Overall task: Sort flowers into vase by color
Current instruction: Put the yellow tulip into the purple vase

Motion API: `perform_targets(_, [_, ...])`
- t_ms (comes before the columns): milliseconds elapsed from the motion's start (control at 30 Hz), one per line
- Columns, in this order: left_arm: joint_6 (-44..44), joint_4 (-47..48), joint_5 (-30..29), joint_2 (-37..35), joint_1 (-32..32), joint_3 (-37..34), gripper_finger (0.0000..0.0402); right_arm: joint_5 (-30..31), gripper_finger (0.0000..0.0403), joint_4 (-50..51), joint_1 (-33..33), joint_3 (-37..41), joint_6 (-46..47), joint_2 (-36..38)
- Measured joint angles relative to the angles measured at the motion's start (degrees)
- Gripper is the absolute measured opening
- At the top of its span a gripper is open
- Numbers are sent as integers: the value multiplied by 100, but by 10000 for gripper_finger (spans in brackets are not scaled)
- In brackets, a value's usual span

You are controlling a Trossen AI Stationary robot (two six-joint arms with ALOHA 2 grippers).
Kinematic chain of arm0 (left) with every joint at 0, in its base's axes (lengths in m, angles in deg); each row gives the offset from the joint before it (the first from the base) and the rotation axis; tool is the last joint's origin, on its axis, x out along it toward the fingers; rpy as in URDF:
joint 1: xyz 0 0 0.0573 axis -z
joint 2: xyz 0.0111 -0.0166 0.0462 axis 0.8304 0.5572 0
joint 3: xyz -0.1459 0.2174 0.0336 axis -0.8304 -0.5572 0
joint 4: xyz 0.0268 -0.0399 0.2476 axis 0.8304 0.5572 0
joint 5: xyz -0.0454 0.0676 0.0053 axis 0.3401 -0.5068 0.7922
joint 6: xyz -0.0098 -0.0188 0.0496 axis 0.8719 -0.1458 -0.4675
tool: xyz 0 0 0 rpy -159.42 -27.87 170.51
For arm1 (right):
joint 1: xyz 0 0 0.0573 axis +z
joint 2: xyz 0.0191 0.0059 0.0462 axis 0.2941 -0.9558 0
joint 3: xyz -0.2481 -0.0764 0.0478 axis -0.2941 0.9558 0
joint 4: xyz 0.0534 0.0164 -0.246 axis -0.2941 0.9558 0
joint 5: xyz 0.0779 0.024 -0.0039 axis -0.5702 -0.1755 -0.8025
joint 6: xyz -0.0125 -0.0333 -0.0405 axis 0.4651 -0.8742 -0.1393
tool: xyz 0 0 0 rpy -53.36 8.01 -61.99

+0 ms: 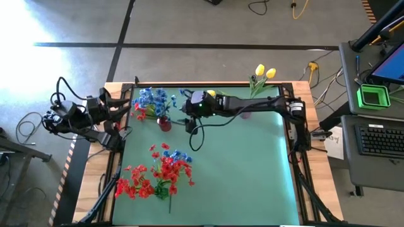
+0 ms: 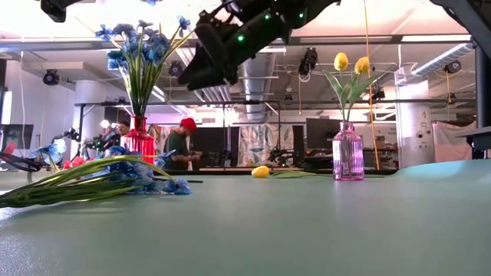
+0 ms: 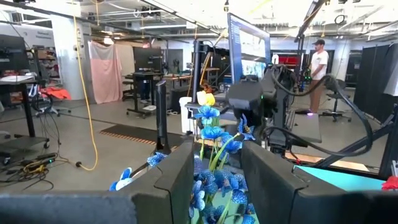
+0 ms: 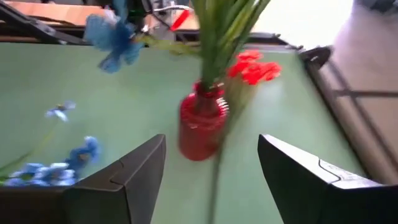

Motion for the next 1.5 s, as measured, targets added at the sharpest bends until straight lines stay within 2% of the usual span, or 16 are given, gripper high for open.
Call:
perform_targets(200, [3,-12,2,0,0,61,123,130,242,92,-328,0,-321,88])
perform_targets(433, [17,-45,2,0,-1,105,123,146,239,774,-751,0,-129,88])
perform_targets(700, [0,-44,-3,0,0,70,123,215,237,1015,-997,0,36,56])
perform_targets(867, [0,-43,-5,0,-1,70,123,718,237,1069,-1012,0,39,51])
perform_targets(1067, [-46,-45,-7,0,-1,68,123,923,237,1122,-895,0,15,59])
perform_targets(1200, [-49,-44,-7,0,0,67,123,1823,237,1554,-727,-69,-145,78])
perform_targets(1267, [-107,-46,-8,0,-1,66,123,2041,237,1826,-678,-147,-153,80])
perform_targets(1500, [-308,-45,-11,0,-2,66,123,2078,237,2775,-717,-227,116,88])
